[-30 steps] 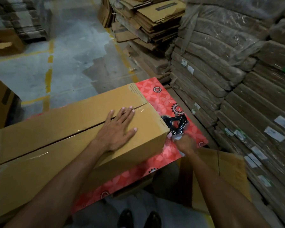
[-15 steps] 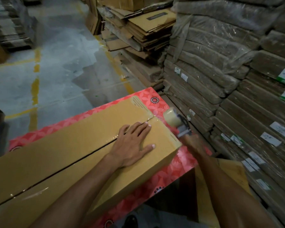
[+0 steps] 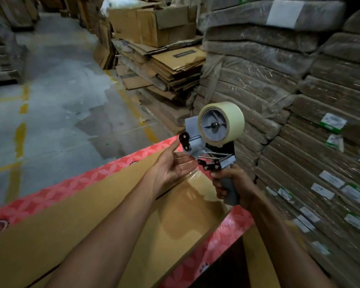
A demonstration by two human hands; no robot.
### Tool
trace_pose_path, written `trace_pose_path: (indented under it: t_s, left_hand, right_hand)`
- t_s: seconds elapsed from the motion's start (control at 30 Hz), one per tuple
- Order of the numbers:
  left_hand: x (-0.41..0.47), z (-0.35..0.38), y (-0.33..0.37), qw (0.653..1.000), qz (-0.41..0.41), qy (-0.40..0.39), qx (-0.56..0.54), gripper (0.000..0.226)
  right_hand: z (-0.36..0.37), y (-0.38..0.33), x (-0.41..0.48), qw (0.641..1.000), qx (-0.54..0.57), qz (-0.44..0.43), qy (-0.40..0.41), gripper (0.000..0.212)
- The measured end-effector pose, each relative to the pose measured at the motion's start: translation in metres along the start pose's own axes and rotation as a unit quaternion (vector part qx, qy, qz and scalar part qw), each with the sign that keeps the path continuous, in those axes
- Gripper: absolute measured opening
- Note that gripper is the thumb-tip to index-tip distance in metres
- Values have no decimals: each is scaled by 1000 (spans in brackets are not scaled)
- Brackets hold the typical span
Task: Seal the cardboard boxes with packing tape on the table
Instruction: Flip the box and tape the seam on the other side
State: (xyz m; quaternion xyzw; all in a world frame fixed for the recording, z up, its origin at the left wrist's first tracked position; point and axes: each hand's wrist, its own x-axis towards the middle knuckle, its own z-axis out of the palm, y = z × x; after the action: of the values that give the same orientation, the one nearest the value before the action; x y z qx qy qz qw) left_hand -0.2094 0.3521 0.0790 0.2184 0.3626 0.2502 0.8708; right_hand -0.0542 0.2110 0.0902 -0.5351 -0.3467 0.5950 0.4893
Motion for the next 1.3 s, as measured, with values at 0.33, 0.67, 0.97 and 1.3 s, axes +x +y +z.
trace_pose_path:
  t_s: [0.33,0.67,0.97,1.3]
  left_hand:
    - [1,-18,10,980,80,89,160,15]
    - [35,-36,90,906,164,174,350,10]
    - [84,-49,64,866,204,267,370,22]
    - [86,-52,62,841,206,292,406,6]
  right_hand:
    - [3,8,-5,995,-85,-45,11,27]
    - [2,14,-8,988,-137,-20,69,18]
    - [13,17,26,996,-33,26,79,11]
    - [12,16,29,994,-68,33,77,13]
